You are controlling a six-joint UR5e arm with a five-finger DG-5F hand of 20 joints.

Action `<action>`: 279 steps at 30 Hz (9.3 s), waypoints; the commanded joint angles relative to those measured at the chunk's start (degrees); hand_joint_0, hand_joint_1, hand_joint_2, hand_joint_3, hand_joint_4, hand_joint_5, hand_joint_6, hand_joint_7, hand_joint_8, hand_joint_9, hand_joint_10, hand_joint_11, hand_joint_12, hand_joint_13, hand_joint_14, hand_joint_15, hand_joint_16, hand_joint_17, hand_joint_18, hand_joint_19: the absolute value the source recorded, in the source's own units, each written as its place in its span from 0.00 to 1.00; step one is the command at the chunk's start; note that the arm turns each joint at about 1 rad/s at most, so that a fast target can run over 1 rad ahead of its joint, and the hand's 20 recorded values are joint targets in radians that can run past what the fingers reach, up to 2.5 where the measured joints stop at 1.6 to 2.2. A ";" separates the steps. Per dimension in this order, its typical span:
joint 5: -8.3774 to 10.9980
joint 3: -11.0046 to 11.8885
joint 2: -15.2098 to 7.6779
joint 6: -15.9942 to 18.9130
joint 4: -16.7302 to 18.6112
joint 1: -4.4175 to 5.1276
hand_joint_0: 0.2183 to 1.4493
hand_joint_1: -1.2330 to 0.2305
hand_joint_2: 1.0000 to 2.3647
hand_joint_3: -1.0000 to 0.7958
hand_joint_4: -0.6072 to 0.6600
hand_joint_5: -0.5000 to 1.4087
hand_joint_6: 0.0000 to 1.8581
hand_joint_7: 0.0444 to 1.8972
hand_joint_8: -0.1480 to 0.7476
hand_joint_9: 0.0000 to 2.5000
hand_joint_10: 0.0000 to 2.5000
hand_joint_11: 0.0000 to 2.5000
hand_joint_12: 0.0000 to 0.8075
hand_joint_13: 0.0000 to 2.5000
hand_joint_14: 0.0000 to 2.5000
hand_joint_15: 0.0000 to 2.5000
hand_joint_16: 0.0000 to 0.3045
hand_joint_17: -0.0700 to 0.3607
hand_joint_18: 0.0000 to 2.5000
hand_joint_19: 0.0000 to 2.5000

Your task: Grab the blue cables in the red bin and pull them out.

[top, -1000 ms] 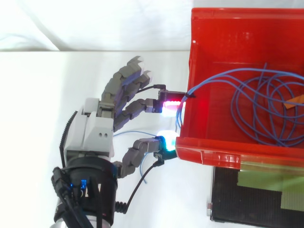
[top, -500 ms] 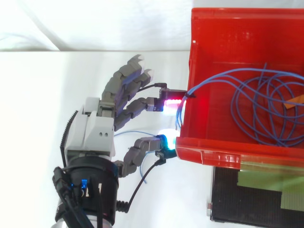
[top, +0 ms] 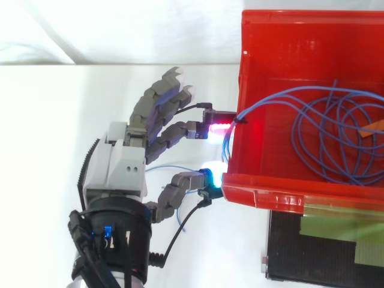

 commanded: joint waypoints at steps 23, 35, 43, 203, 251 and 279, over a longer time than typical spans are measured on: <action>0.00 0.00 0.00 -0.03 -0.17 -0.11 0.57 0.20 0.00 0.00 0.66 0.69 0.00 0.39 0.42 0.22 0.00 0.14 0.36 0.14 0.00 0.11 0.12 0.36 0.14 0.21; 0.00 -0.09 0.00 -0.47 -0.09 -0.11 0.57 0.20 0.00 0.00 0.65 0.69 0.00 0.40 0.42 0.22 0.00 0.14 0.36 0.14 0.00 0.11 0.12 0.36 0.14 0.21; 0.00 0.00 0.00 -0.47 -0.26 -0.11 0.58 0.20 0.00 0.00 0.63 0.71 0.05 0.43 0.42 0.23 0.00 0.14 0.36 0.14 0.00 0.11 0.12 0.36 0.14 0.21; 9.14 -2.20 2.99 121.00 22.85 21.86 0.59 0.29 0.00 0.00 0.61 0.67 0.40 0.34 0.43 0.32 0.01 0.22 0.35 0.21 0.01 0.15 0.12 0.35 0.16 0.21; 12.92 -5.19 3.08 153.61 12.13 23.18 0.58 0.29 0.00 0.00 0.61 0.68 0.37 0.34 0.43 0.34 0.01 0.23 0.35 0.26 0.01 0.19 0.11 0.34 0.16 0.22; 12.92 -5.19 3.08 153.78 10.72 23.44 0.58 0.29 0.00 0.00 0.58 0.67 0.37 0.35 0.46 0.29 0.01 0.44 0.41 0.46 0.01 0.52 0.11 0.34 0.21 0.28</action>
